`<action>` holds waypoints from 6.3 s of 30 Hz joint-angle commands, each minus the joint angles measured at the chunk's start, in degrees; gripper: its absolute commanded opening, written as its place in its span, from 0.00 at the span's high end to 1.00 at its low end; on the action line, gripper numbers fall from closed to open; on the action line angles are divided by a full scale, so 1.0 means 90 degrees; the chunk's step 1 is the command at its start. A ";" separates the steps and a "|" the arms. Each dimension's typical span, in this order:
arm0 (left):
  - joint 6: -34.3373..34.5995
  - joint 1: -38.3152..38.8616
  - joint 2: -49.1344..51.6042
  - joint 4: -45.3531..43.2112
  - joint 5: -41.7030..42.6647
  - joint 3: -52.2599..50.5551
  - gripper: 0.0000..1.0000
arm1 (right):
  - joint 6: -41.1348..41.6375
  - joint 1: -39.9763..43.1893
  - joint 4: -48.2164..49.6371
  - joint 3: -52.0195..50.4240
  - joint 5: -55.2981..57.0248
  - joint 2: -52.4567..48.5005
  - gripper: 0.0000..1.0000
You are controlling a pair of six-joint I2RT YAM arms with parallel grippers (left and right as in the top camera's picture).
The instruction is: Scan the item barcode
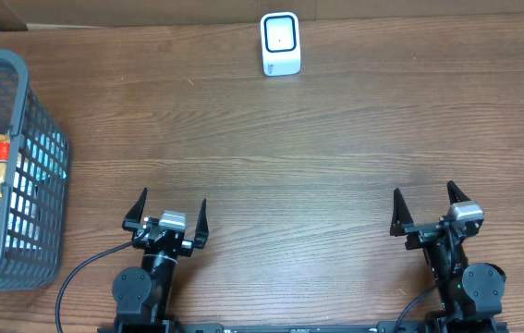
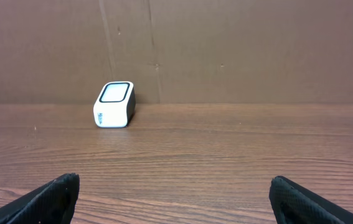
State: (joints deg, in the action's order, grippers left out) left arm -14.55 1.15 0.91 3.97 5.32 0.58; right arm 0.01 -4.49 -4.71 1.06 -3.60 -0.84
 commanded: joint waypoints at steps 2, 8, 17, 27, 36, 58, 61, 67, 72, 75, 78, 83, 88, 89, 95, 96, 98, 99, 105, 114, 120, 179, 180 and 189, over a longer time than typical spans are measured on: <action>0.0117 0.0044 -0.0073 0.0010 -0.0024 -0.0032 0.00 | 0.0019 -0.0294 0.0022 -0.0068 0.0041 0.0078 0.00; 0.0117 0.0044 -0.0073 0.0010 -0.0024 -0.0034 0.00 | 0.0019 -0.0294 0.0022 -0.0068 0.0039 0.0078 0.00; 0.0117 0.0044 -0.0073 0.0010 -0.0024 -0.0032 0.00 | 0.0019 -0.0294 0.0022 -0.0068 0.0039 0.0078 0.00; 0.0117 0.0044 -0.0073 0.0010 -0.0024 -0.0032 0.00 | 0.0019 -0.0291 0.0022 -0.0068 0.0041 0.0075 0.00; 0.0117 0.0044 -0.0073 0.0010 -0.0024 -0.0032 0.00 | 0.0019 -0.0291 0.0022 -0.0068 0.0039 0.0075 0.00; 0.0117 0.0044 -0.0073 0.0010 -0.0024 -0.0032 0.00 | 0.0019 -0.0291 0.0022 -0.0068 0.0041 0.0075 0.00; 0.0117 0.0044 -0.0073 0.0010 -0.0024 -0.0034 0.00 | 0.0019 -0.0291 0.0022 -0.0068 0.0039 0.0075 0.00; 0.0117 0.0044 -0.0070 0.0010 -0.0024 -0.0032 0.00 | 0.0019 -0.0294 0.0022 -0.0068 0.0039 0.0075 0.00; 0.0119 0.0044 -0.0070 0.0007 -0.0022 -0.0032 0.00 | 0.0019 -0.0291 0.0022 -0.0068 0.0041 0.0075 0.00; 0.0119 0.0044 -0.0070 0.0007 -0.0015 -0.0032 0.00 | 0.0019 -0.0291 0.0022 -0.0068 0.0039 0.0075 0.00; 0.0117 0.0044 -0.0073 0.0007 -0.0022 -0.0032 0.00 | 0.0019 -0.0291 0.0022 -0.0068 0.0039 0.0075 0.00; 0.0024 0.0041 -0.0070 -0.0051 -0.0141 -0.0032 0.00 | 0.0019 -0.0291 0.0022 -0.0068 0.0041 0.0075 0.00; 0.0102 0.0041 -0.0073 -0.0085 0.0265 -0.0029 0.00 | 0.0019 -0.0291 0.0022 -0.0068 0.0039 0.0075 0.00; 0.0187 0.0041 -0.0073 -0.0087 0.0255 -0.0029 0.00 | 0.0019 -0.0291 0.0022 -0.0068 0.0039 0.0075 0.00; 0.0525 0.0041 -0.0073 -0.0017 0.0238 -0.0029 0.00 | 0.0019 -0.0291 0.0022 -0.0068 0.0039 0.0075 0.00; 0.0665 0.0041 -0.0070 -0.0010 0.0211 -0.0029 0.00 | 0.0019 -0.0291 0.0022 -0.0068 0.0039 0.0075 0.00; 0.0855 0.0041 -0.0070 -0.0012 0.0199 -0.0029 0.00 | 0.0019 -0.0291 0.0022 -0.0068 0.0041 0.0075 0.00; 0.0945 0.0041 -0.0070 -0.0015 0.0197 -0.0029 0.00 | 0.0019 -0.0291 0.0022 -0.0068 0.0041 0.0075 0.00; 0.1098 0.0041 -0.0070 -0.0032 0.0197 -0.0029 0.00 | 0.0019 -0.0291 0.0022 -0.0068 0.0039 0.0075 0.00; 0.1095 0.0041 -0.0070 -0.0039 0.0172 0.0131 0.00 | 0.0019 -0.0291 0.0022 -0.0068 0.0041 0.0075 0.00; 0.1100 0.0041 -0.0070 0.0197 0.0197 0.0452 0.00 | 0.0019 -0.0291 0.0022 -0.0068 0.0041 0.0075 0.00; 0.2375 -0.0947 1.0035 0.8986 -0.0328 1.3763 0.00 | 0.0019 -0.0294 0.0022 -0.0068 0.0041 0.0075 0.00; 0.2531 -0.1270 1.0035 0.8988 -0.0323 1.3894 0.00 | 0.0019 -0.0291 0.0022 -0.0068 0.0041 0.0075 0.00; 0.3621 -0.4422 1.0054 0.8949 -0.0444 1.4200 0.00 | 0.0019 -0.0291 0.0022 -0.0068 0.0041 0.0075 0.00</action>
State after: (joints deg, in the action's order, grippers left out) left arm 12.75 -31.70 92.07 84.60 3.51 127.90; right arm 0.01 -6.90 -4.73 1.06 -3.60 -0.84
